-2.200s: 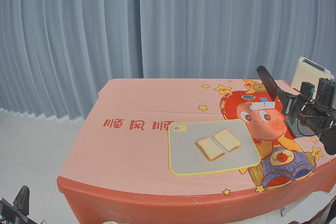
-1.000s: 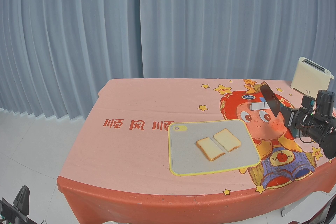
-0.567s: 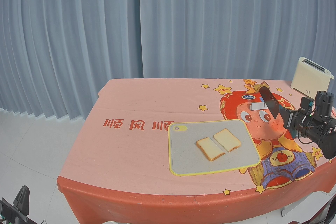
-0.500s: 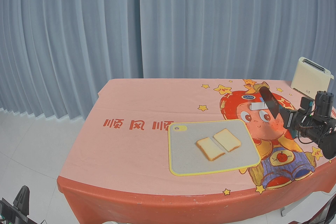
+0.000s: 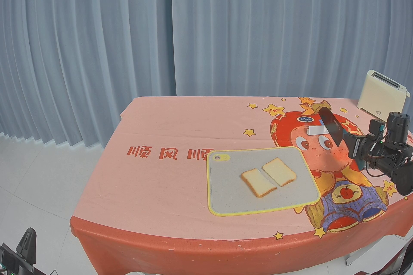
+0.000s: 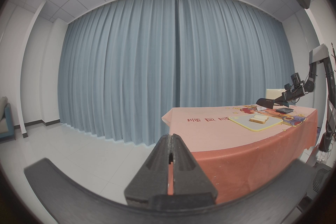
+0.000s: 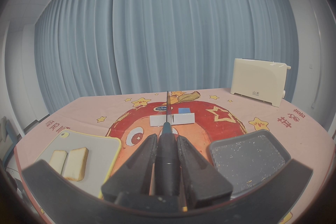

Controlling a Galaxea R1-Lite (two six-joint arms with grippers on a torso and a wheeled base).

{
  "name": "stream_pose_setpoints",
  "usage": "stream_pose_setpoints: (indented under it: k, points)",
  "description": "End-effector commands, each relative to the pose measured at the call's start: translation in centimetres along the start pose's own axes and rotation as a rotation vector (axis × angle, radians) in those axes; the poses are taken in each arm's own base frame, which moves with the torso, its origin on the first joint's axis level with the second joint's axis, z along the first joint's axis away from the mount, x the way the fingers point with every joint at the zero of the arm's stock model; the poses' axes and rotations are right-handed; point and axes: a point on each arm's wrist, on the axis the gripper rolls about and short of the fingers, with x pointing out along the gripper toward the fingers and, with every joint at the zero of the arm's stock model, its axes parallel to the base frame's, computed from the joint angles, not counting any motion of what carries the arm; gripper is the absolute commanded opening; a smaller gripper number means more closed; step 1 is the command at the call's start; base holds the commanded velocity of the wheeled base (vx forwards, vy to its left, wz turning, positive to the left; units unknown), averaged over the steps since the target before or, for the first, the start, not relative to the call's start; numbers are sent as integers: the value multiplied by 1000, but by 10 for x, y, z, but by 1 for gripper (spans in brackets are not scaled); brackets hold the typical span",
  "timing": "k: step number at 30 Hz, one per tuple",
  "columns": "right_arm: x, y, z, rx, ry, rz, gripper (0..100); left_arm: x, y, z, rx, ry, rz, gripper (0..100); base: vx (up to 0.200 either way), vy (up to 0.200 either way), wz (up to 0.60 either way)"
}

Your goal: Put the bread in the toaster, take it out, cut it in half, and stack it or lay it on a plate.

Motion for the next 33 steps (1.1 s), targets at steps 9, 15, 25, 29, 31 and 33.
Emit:
stream_pose_setpoints:
  k: [9,15,25,29,31,33]
  points:
    - [0,0,-1,0,3,0,0,1,0,-5,0,18,1,0,0,0,0]
    - [0,-1,0,2,0,-4,0,1,0,-5,0,18,1,0,0,0,0]
    - [0,-1,-1,-1,4,-7,0,1,0,-5,0,18,1,0,0,0,0]
    - [0,0,-3,-2,13,-8,0,1,0,-5,0,18,1,0,0,0,0]
    - [2,-1,-5,-1,21,-9,0,1,0,-5,0,18,1,0,0,0,0]
    - [2,-1,-5,-1,22,-9,0,1,0,-5,0,18,1,0,0,0,0]
